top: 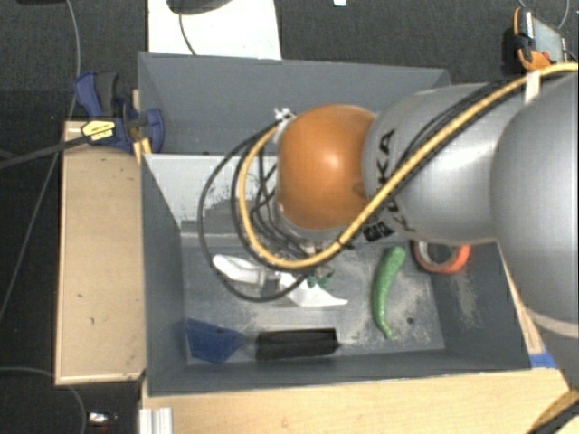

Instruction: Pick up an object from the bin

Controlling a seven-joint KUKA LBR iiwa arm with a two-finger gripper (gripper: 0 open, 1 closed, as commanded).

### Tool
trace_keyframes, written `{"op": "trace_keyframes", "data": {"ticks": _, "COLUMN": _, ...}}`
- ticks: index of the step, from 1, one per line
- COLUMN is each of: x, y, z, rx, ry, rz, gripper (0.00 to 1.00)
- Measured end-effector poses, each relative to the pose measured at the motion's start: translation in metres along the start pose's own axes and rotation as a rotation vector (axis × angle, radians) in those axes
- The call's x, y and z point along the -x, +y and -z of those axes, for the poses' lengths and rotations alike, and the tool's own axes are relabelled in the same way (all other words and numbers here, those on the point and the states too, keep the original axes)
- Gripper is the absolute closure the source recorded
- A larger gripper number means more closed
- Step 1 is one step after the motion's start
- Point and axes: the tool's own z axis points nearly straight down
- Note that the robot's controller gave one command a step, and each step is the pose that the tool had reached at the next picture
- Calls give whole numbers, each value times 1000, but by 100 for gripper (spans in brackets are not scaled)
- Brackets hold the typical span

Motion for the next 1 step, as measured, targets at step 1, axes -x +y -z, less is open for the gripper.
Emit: {"op": "trace_keyframes", "data": {"ticks": 1, "x": 1, "y": 0, "z": 5, "rx": 1, "ry": -3, "rz": -2, "gripper": 100}}
